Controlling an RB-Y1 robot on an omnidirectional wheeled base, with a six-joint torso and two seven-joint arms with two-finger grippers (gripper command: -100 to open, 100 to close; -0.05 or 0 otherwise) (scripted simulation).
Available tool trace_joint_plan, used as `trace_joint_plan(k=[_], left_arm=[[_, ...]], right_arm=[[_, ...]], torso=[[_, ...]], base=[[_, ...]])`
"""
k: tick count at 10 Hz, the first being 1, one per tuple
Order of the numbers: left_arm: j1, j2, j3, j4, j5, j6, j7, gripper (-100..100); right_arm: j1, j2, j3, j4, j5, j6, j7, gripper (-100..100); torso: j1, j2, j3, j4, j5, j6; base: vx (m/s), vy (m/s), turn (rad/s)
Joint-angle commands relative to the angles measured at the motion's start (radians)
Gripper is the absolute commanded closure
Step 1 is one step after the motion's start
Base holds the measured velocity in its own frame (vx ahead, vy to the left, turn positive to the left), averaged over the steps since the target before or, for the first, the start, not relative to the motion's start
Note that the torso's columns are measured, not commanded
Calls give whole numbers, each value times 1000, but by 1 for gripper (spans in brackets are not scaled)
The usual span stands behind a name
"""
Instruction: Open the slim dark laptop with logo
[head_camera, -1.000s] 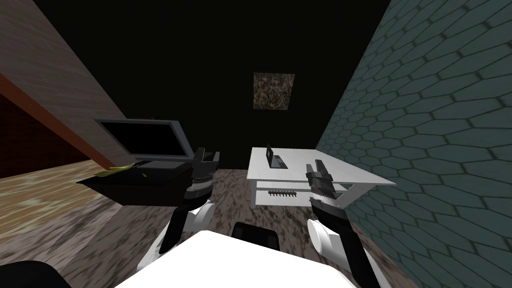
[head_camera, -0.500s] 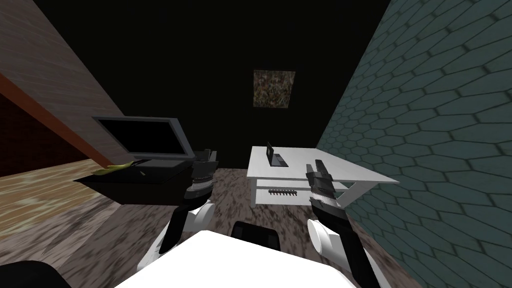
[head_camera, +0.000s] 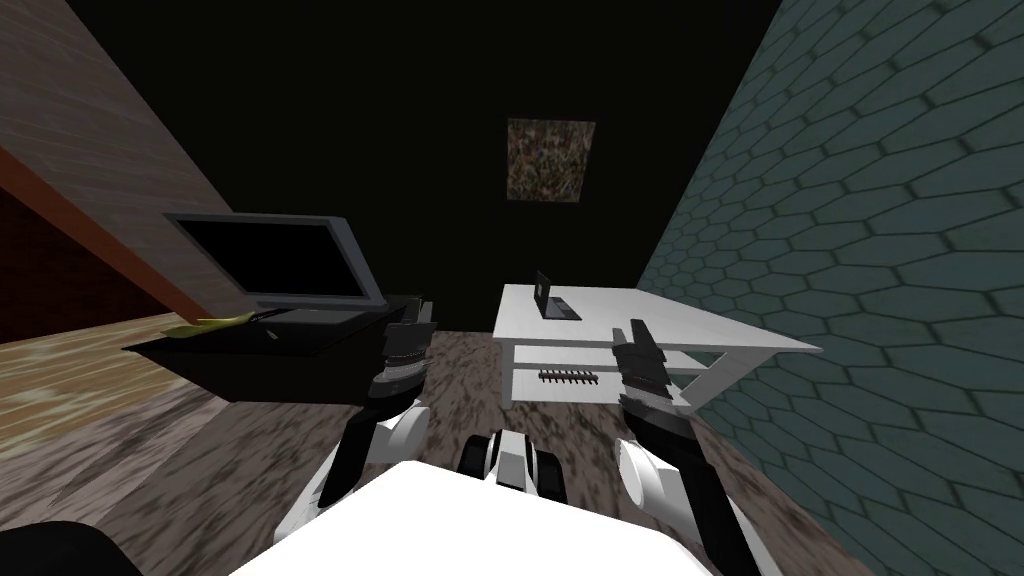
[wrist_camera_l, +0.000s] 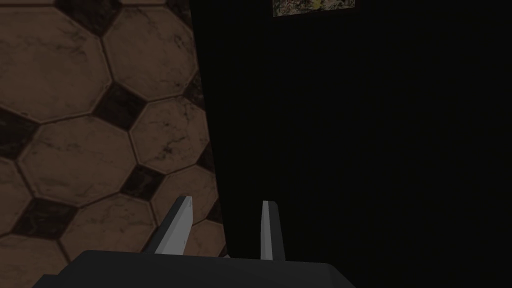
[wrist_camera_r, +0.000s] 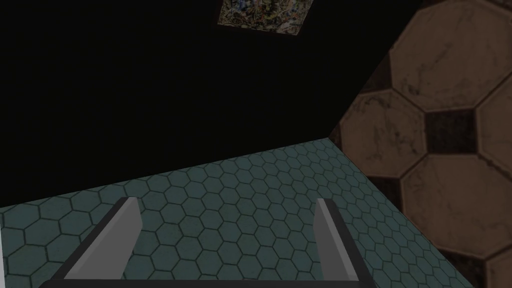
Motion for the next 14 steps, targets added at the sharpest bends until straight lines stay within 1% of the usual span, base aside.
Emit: trace_joint_plan(k=[1,3,6,9,14], left_arm=[[0,0,0,0,0,0,0,0],[0,0,0,0,0,0,0,0],[0,0,0,0,0,0,0,0],[0,0,0,1,0,0,0,0],[0,0,0,1,0,0,0,0]], right_arm=[[6,-66,-17,8,15,-1,10,-100],[16,-122,-42,17,38,-2,25,-100],[36,-203,-94,36,87,-8,57,-100],[62,-280,-159,57,150,-17,99,-100],[113,-394,-282,103,271,-33,180,-100]], torso=[[0,34,-69,33,0,0],[1,46,-92,46,0,0],[0,47,-94,47,0,0],[1,47,-93,47,0,0],[1,47,-94,47,0,0]], base=[[-9,28,32],[-27,44,48],[-37,62,67],[-61,82,80],[-61,102,101]])
